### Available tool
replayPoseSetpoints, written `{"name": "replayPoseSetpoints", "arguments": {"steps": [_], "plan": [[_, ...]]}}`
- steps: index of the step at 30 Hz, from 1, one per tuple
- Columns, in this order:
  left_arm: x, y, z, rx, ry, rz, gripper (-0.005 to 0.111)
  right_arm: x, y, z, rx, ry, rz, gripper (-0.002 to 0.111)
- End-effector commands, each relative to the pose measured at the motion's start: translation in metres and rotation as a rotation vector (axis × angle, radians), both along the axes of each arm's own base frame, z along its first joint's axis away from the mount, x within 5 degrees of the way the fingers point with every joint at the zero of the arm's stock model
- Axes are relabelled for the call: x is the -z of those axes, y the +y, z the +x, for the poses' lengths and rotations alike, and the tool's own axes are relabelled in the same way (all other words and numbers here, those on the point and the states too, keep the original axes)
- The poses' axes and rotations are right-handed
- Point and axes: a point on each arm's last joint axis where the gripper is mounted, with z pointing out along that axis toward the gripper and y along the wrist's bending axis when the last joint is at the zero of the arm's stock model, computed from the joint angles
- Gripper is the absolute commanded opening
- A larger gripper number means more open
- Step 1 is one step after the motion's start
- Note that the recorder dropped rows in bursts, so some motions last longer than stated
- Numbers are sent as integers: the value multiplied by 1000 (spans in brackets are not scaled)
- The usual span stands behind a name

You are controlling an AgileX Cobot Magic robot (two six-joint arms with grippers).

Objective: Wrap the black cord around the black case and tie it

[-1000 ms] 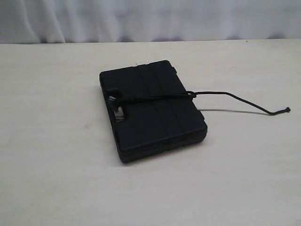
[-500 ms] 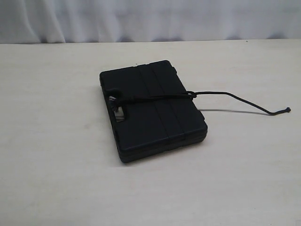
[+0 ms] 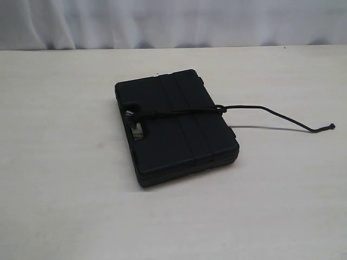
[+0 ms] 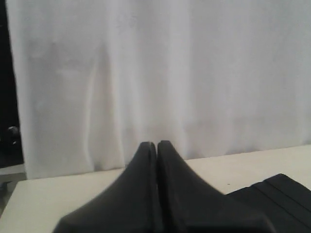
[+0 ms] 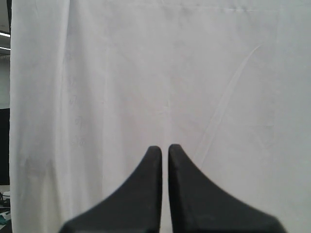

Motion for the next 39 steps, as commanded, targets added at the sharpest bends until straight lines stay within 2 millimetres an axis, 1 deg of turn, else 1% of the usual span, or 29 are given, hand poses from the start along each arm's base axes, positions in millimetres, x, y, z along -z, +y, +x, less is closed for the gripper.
{"name": "replayPoseSetpoints", "arguments": {"steps": [1, 6, 9, 13, 19, 27, 32, 34, 39], "plan": [[15, 8, -6, -79, 4, -18, 0, 2, 1, -1, -3, 6, -6, 4], [36, 8, -15, -79, -36, 137, 0, 2, 1, -1, -3, 6, -6, 4], [47, 7, -19, -72, -106, 132, 0, 2, 1, -1, -3, 6, -6, 4], [55, 6, -25, -69, -202, 138, 0, 2, 1, -1, -3, 6, -6, 4], [59, 7, -30, -84, -226, 222, 0, 2, 1, -1, -3, 6, -6, 4], [61, 8, -38, -93, -232, 221, 0, 2, 1, -1, -3, 6, -6, 4], [57, 8, -46, -100, -301, 207, 0, 2, 1, -1, -3, 6, -6, 4], [62, 9, -45, -100, -252, 211, 0, 2, 1, -1, -3, 6, -6, 4], [66, 9, -44, -98, -202, 218, 0, 2, 1, -1, -3, 6, -6, 4]]}}
